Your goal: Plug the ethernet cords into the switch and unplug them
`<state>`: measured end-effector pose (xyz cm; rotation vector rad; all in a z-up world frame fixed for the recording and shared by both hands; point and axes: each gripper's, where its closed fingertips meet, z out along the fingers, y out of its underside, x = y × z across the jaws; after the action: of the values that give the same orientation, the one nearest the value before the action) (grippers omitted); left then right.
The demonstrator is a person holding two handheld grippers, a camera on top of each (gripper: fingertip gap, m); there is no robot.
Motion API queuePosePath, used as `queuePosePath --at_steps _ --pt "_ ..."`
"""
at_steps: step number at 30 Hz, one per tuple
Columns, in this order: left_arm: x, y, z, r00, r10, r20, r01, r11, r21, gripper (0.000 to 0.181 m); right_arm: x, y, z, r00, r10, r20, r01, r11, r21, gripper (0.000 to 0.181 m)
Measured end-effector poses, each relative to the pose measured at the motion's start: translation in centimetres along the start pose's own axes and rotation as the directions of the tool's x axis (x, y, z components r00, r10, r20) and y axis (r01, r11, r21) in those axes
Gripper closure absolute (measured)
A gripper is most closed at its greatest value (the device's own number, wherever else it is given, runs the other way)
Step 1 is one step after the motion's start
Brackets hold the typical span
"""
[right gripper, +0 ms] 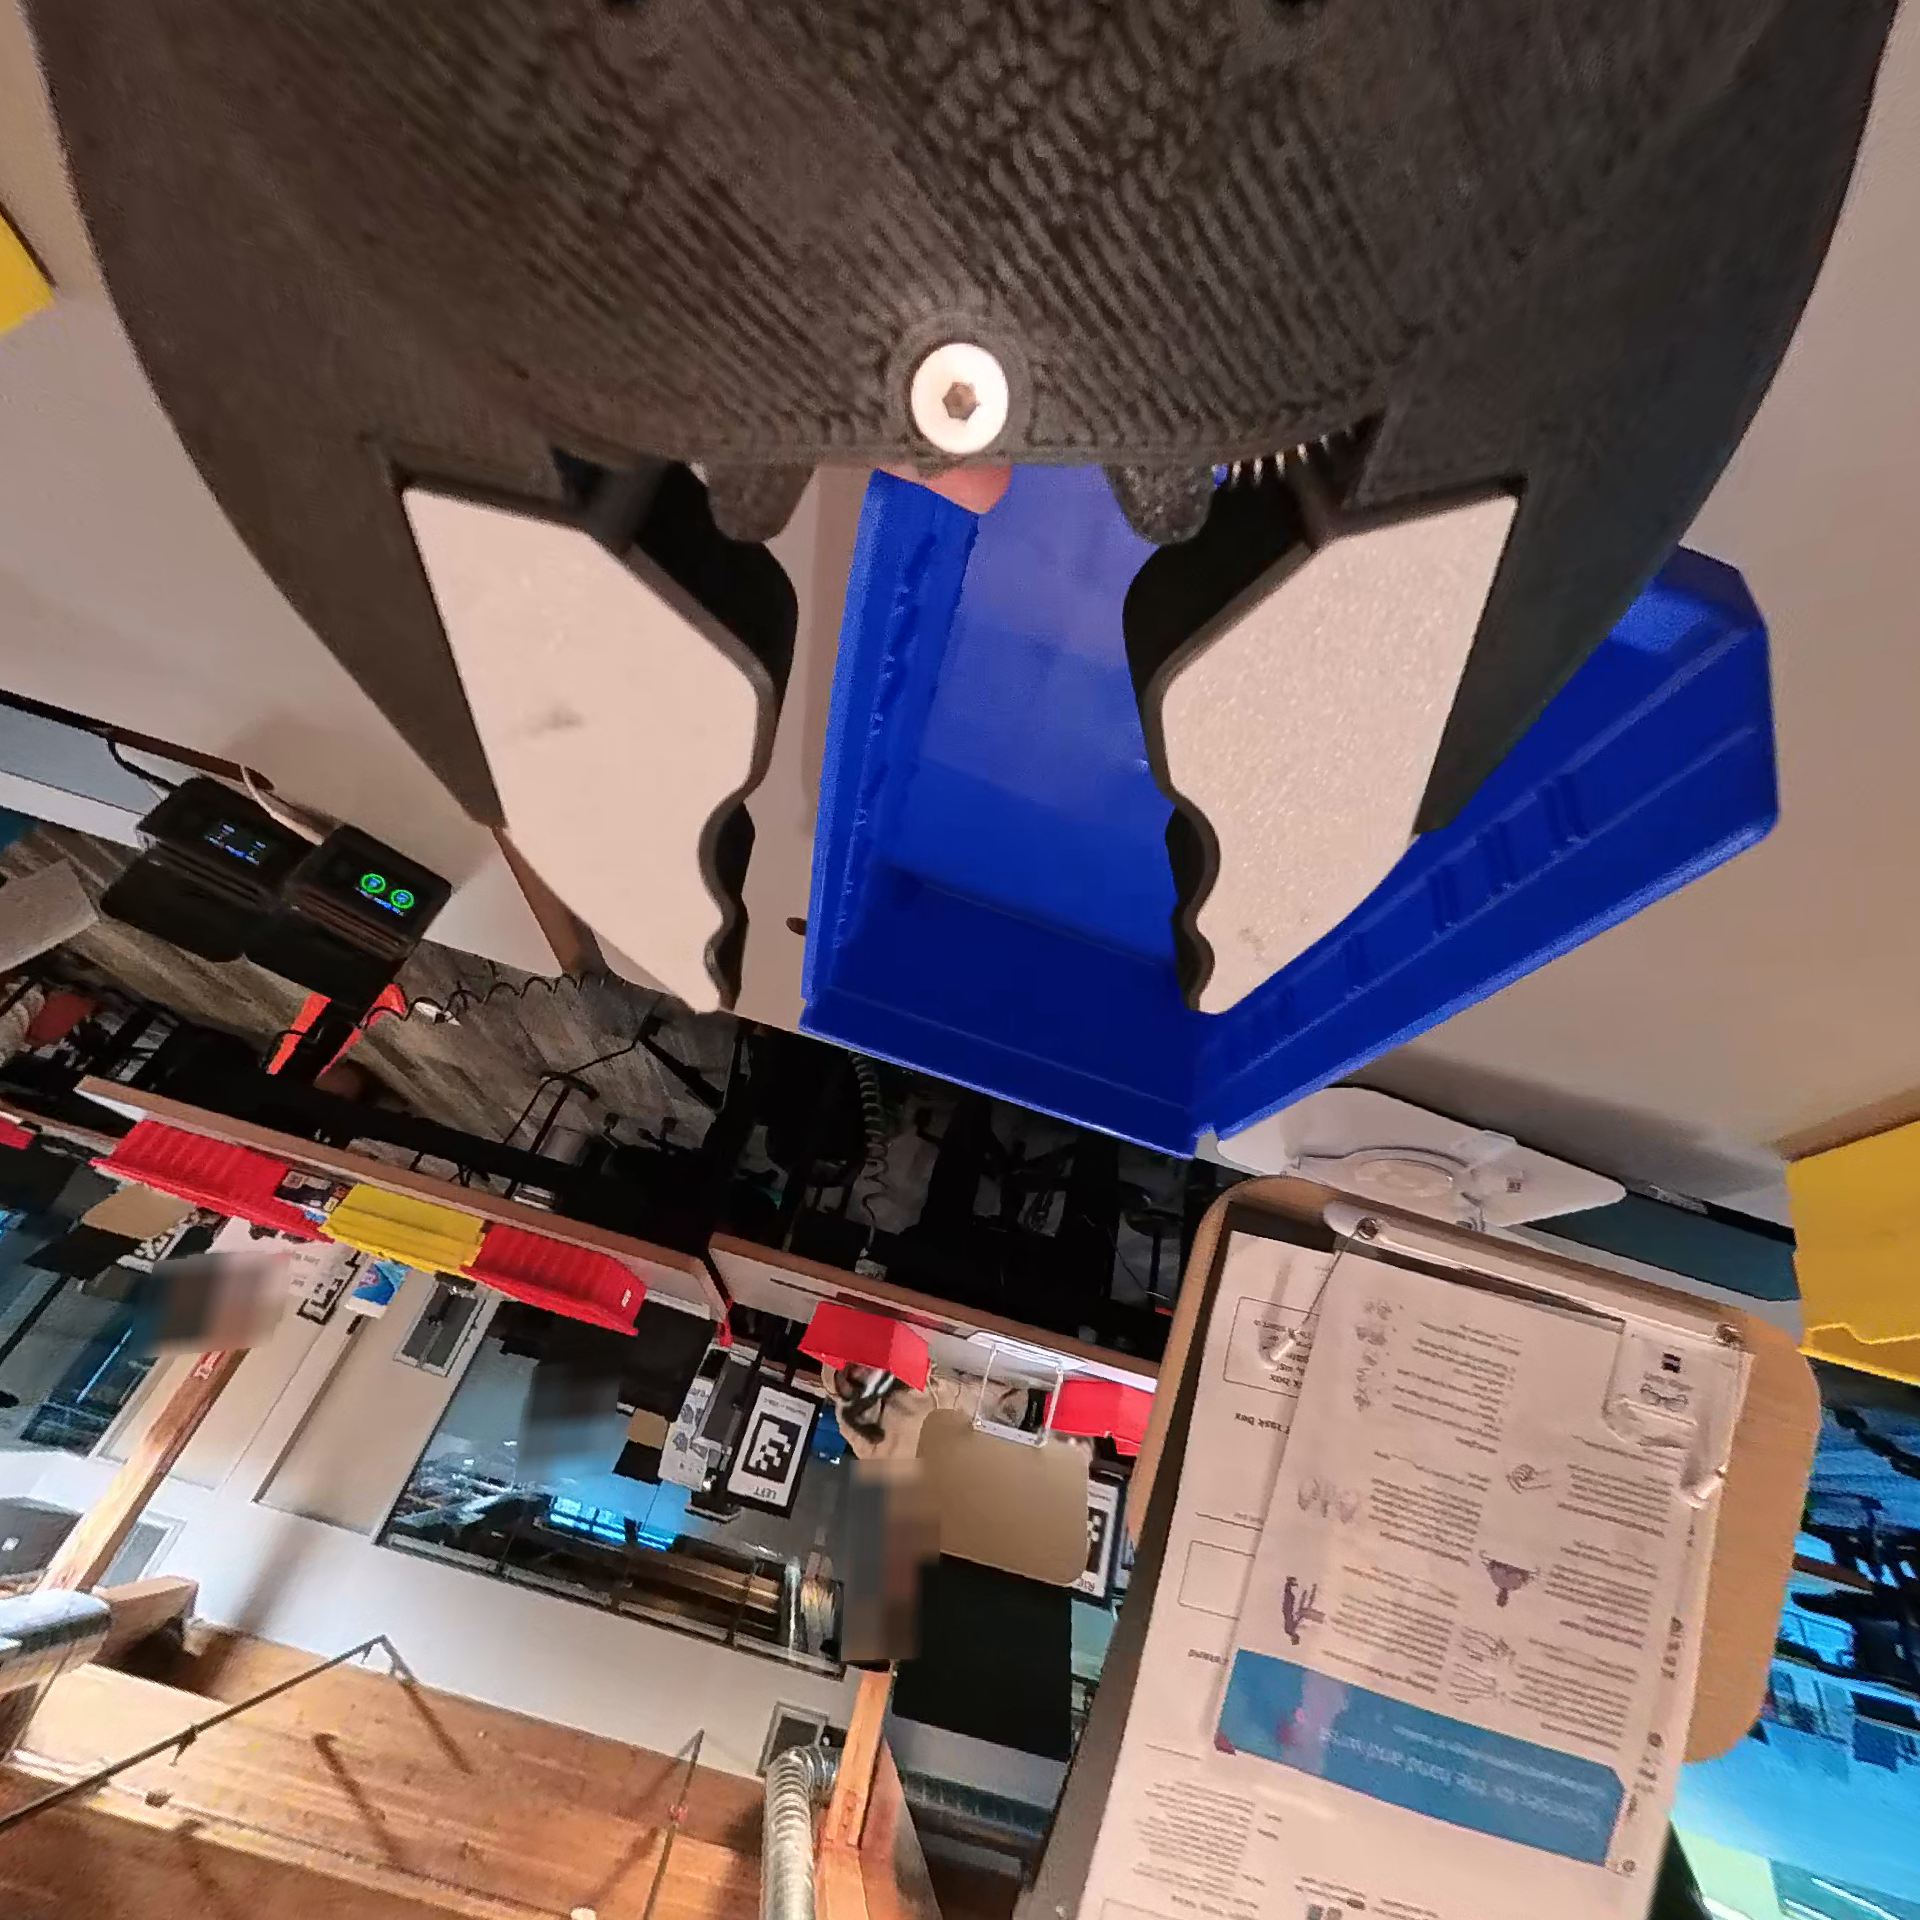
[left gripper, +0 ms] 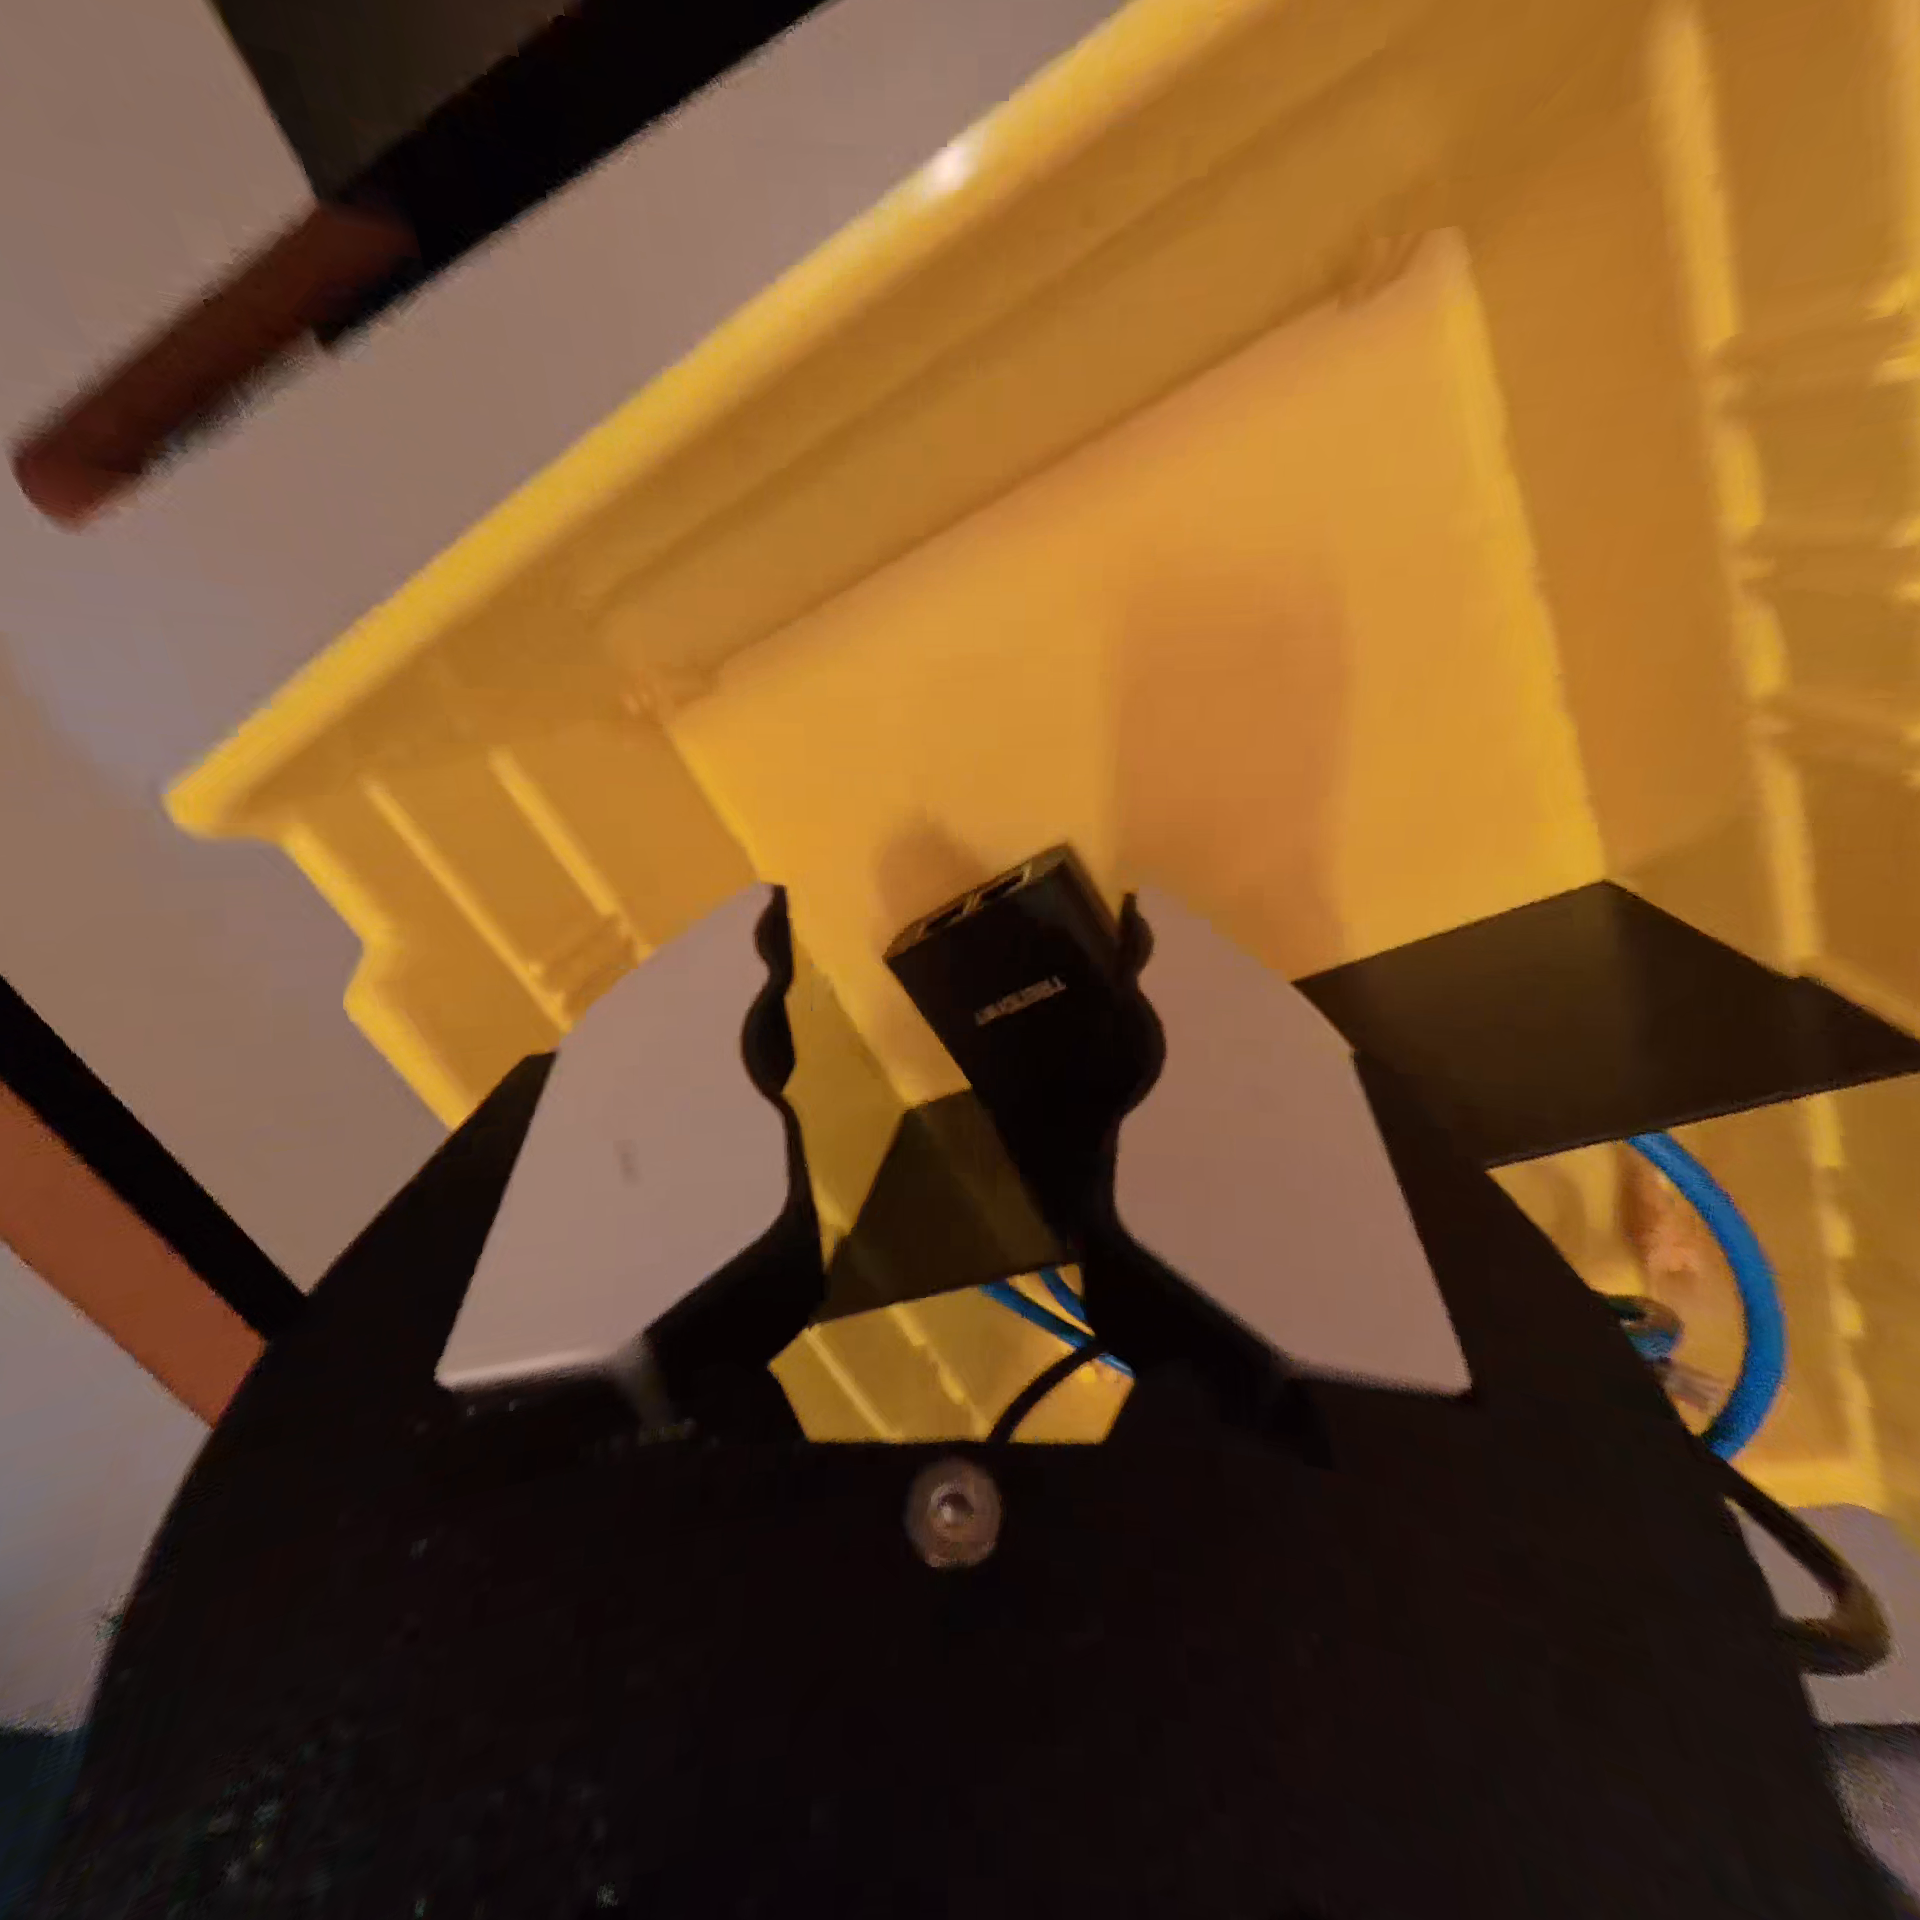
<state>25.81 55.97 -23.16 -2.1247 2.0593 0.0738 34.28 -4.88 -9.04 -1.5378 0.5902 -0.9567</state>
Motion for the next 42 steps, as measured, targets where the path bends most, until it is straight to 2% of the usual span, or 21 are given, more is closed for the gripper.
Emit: queuePosePath --at_steps 1,3,4,7,8,11,14,16,17,21,24,27,30,32,34,38,40,42 --pt "0.1 0.8 0.4 0.996 -0.085 -0.020 0.084 0.996 -0.042 0.114 -0.1 -0.1 0.0 1.000 -0.001 -0.002 0.001 1.000 0.000 0.102" --pt "1.6 2.0 1.4 0.947 -0.294 -0.130 0.274 0.949 -0.156 0.105 -0.1 -0.3 -0.1 1.000 -0.003 -0.003 0.003 1.000 0.011 0.102" --pt "2.1 2.5 1.9 0.921 -0.357 -0.156 0.324 0.924 -0.205 0.103 -0.2 -0.4 -0.1 1.000 0.000 -0.003 0.000 1.000 0.014 0.103" --pt "0.8 3.4 2.8 0.905 -0.419 -0.072 0.391 0.887 -0.247 0.091 -0.4 -0.1 0.1 1.000 0.010 0.009 -0.010 1.000 0.009 0.102" --pt "0.3 3.7 3.0 0.902 -0.430 -0.044 0.404 0.875 -0.266 0.095 -0.5 0.0 0.2 1.000 0.011 0.014 -0.012 1.000 0.006 0.102" --pt "1.3 3.9 3.4 0.891 -0.448 -0.080 0.400 0.854 -0.332 0.094 -0.8 0.3 0.4 1.000 0.012 0.026 -0.012 1.000 0.002 0.102" --pt "1.3 4.2 4.2 0.904 -0.425 -0.053 0.378 0.850 -0.368 0.095 -0.7 0.8 0.6 0.999 0.022 0.030 -0.022 1.000 -0.006 0.102" --pt "2.0 4.3 4.6 0.889 -0.449 -0.094 0.381 0.837 -0.393 0.115 -0.6 1.0 0.7 0.999 0.036 0.032 -0.036 0.999 -0.004 0.102" --pt "1.9 4.4 4.9 0.890 -0.447 -0.093 0.379 0.838 -0.393 0.121 -0.5 1.1 0.7 0.999 0.043 0.032 -0.043 0.999 -0.005 0.102" --pt "1.4 4.0 4.8 0.909 -0.400 -0.118 0.343 0.878 -0.334 0.123 -0.3 1.2 0.7 0.998 0.051 0.028 -0.051 0.999 -0.001 0.103" --pt "0.7 2.7 3.9 0.906 -0.395 -0.151 0.358 0.907 -0.223 0.123 -0.5 0.9 0.6 0.998 0.051 0.034 -0.051 0.999 0.003 0.103" --pt "0.3 1.0 1.2 0.921 -0.337 -0.197 0.328 0.941 -0.080 0.123 -1.1 -0.1 0.5 0.998 0.048 0.049 -0.050 0.998 0.029 0.103" --pt "0.7 -0.8 -3.5 0.939 -0.224 -0.262 0.264 0.956 0.128 0.123 -3.0 -1.8 0.3 0.993 0.051 0.104 -0.059 0.995 0.074 0.103" --pt "2.1 -1.8 -7.7 0.936 -0.118 -0.331 0.221 0.930 0.294 0.123 -5.3 -3.1 0.3 0.983 0.057 0.176 -0.076 0.992 0.105 0.103" --pt "4.9 -1.8 -12.1 0.915 0.030 -0.403 0.174 0.871 0.459 0.123 -8.3 -4.3 0.2 0.958 0.073 0.277 -0.111 0.986 0.124 0.102" --pt "12.7 1.1 -19.5 0.809 0.381 -0.447 0.103 0.657 0.747 0.123 -16.2 -6.9 -0.8 0.843 0.104 0.528 -0.214 0.965 0.152 0.098" --pt "17.7 3.9 -21.8 0.696 0.556 -0.455 0.114 0.539 0.834 0.123 -20.9 -7.7 -1.8 0.733 0.131 0.667 -0.283 0.951 0.124 0.093" --pt "22.7 7.3 -22.8 0.582 0.708 -0.400 0.126 0.408 0.904 0.123 -25.6 -7.9 -3.1 0.587 0.153 0.795 -0.338 0.939 0.069 0.090"
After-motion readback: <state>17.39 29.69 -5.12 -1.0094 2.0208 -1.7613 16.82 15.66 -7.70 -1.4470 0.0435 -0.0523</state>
